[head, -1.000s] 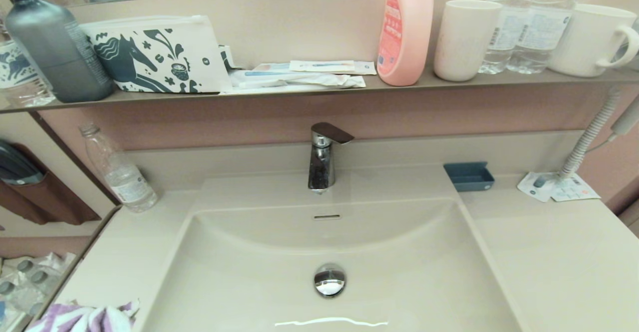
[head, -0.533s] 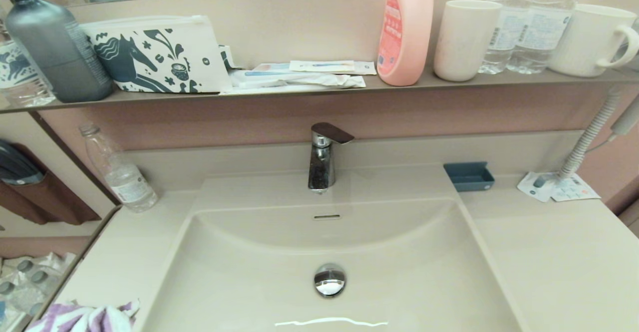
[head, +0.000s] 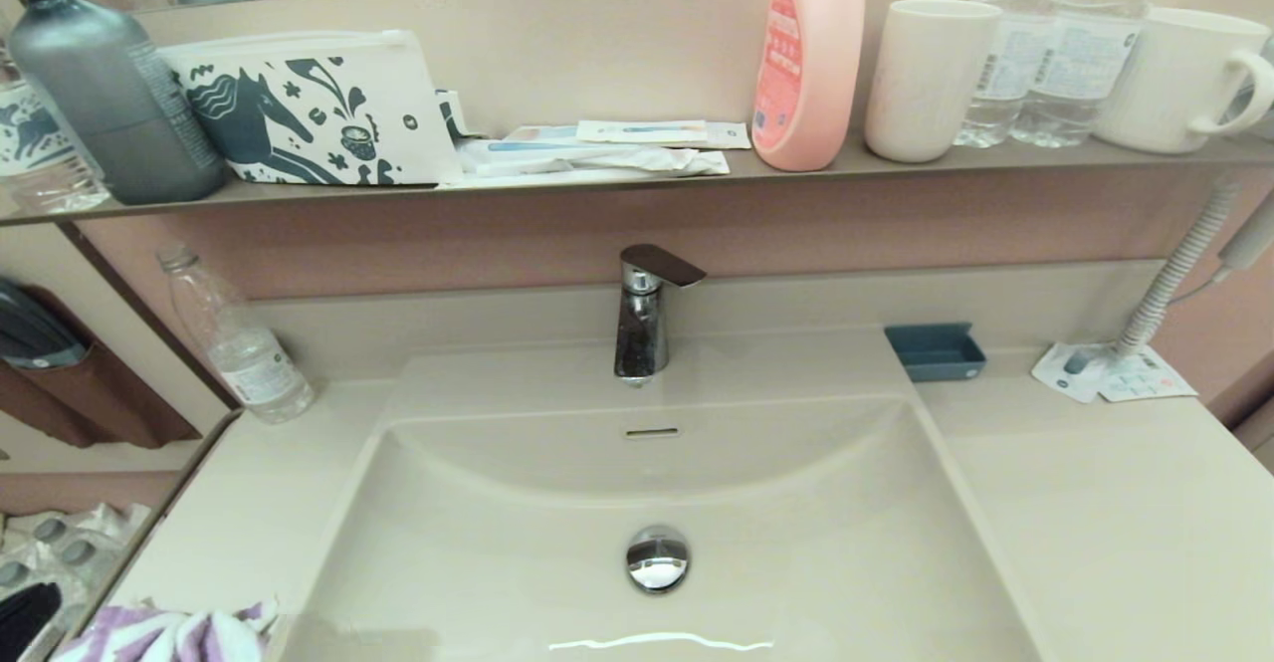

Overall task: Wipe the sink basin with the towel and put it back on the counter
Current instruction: Pick up the cloth

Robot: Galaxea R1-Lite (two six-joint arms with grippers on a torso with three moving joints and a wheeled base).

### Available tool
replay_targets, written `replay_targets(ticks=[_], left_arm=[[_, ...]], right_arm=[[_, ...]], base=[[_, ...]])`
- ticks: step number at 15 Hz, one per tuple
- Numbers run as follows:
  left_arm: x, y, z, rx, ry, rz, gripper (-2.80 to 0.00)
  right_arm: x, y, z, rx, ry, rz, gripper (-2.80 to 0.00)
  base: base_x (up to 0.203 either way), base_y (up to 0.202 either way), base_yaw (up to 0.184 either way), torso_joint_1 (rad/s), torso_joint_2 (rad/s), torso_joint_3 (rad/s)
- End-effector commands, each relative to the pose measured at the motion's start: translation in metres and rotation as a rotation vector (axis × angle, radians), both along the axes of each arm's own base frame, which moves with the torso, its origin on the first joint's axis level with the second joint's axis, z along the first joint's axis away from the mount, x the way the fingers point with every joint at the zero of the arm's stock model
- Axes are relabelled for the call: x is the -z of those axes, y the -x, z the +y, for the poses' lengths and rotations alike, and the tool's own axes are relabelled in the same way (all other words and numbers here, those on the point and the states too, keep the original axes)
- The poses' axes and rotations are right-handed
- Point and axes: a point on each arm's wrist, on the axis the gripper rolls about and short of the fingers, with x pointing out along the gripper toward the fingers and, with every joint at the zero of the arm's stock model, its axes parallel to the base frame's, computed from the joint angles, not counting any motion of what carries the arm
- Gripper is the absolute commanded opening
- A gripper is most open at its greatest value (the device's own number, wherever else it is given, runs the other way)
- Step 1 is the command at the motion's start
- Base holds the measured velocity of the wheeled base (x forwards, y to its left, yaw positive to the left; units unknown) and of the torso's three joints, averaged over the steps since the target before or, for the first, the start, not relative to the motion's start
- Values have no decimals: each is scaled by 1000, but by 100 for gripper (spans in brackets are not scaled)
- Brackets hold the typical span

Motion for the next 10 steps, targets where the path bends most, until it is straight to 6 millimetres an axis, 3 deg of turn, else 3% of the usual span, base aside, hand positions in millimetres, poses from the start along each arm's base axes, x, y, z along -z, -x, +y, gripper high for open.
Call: replay_targets(ticks=[1,5,7,10], left_arm=[[-9,-14,1,-24,-8,96,-280],[-16,-18,4,-173,-70,216,-280],[-10,-12,5,-209,-94,327,-280],[-18,-3,5,-209,-93,431,-280]], right_arm=[[0,0,0,-1,1,0,-280],[0,0,0,-1,1,0,-280],[0,0,0,-1,1,0,-280],[0,0,0,-1,1,0,-280]], base=[[0,0,0,0,0,0],[0,0,0,0,0,0],[0,0,0,0,0,0],[0,0,0,0,0,0]])
